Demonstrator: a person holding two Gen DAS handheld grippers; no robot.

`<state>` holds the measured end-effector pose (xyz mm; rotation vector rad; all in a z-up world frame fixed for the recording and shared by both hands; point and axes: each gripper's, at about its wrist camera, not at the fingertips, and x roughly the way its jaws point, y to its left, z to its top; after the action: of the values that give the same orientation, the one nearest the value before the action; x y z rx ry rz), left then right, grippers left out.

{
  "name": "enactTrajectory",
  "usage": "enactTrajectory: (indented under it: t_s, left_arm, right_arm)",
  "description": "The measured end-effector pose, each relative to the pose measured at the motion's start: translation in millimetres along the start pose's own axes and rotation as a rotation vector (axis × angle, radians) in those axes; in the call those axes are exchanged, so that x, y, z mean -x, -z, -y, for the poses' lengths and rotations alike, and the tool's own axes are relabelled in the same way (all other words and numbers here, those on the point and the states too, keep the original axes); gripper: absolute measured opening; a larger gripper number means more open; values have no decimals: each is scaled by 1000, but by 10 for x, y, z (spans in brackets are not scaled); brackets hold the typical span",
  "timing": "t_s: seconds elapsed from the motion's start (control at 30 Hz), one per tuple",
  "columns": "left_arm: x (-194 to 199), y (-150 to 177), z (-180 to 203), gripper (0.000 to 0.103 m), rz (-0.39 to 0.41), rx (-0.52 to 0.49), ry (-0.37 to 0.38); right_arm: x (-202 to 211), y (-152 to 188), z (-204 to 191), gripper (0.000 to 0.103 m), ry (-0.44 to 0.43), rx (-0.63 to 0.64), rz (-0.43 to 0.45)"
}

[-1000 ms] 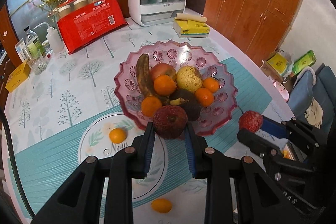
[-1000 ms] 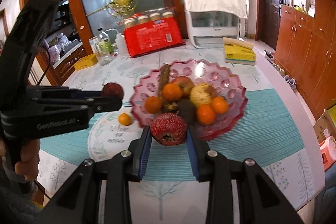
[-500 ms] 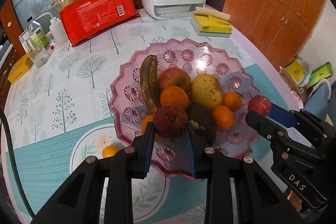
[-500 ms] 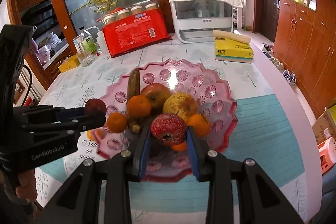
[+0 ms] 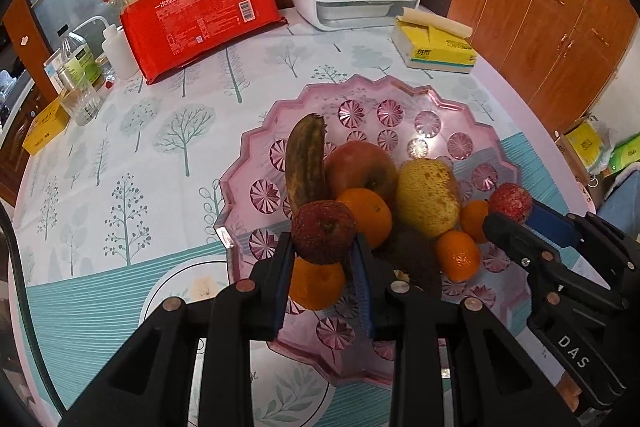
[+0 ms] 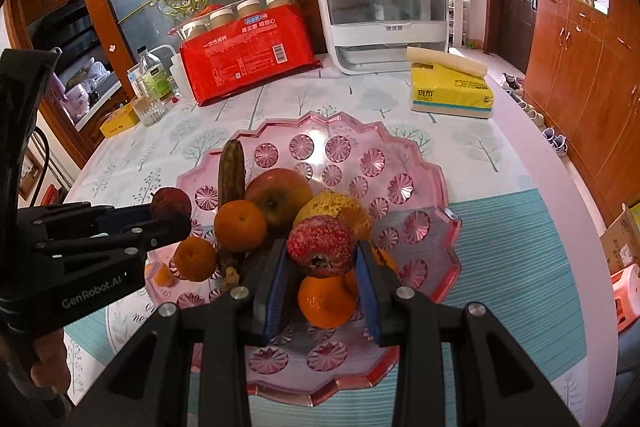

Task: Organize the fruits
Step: 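Open both grippers to drop the plums into the pink bowl, then withdraw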

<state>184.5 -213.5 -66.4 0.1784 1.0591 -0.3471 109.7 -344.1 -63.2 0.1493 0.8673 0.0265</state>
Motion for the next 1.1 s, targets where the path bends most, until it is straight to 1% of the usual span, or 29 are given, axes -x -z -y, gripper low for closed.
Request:
enactTrajectory:
  t_s: [0.07, 0.1, 0.13, 0.17, 0.2, 0.23, 0.3, 0.43, 0.5, 0.73, 1.1]
  left_arm:
    - [-25, -3, -6, 32, -5, 3, -11]
    - [-24, -4, -9, 40, -3, 4, -19]
    - [-18, -4, -9, 52, 0, 4, -25]
    - [-6, -2, -8, 59, 5, 5, -31]
    - [8, -2, -11, 68, 13, 6, -38]
    - [27, 0, -13, 74, 23, 6, -46]
    - [47, -3, -13, 79, 34, 5, -58]
    - [58, 8, -23, 81, 32, 7, -70]
    - [63, 17, -34, 81, 31, 15, -72]
    - [105, 66, -85, 85, 32, 37, -79]
    - [218, 146, -147, 88, 32, 66, -66]
  right_arm:
    - [-12, -12, 14, 34, -8, -5, -2]
    - [-23, -19, 17, 34, -14, -6, -6]
    - [-32, -22, 22, 34, -18, -8, -10]
    - [-42, -23, 28, 34, -24, -11, -14]
    - [-53, -25, 30, 34, -28, -14, -17]
    - [-61, -23, 35, 36, -31, -16, -21]
    - [-71, -20, 43, 40, -29, -21, -23]
    - [-37, -24, 36, 47, -32, -18, -4]
    - [-20, -27, 27, 47, -30, -12, 1]
    - [9, -25, 1, 48, -35, -5, 2]
    - [113, 19, -84, 48, -33, 9, 15]
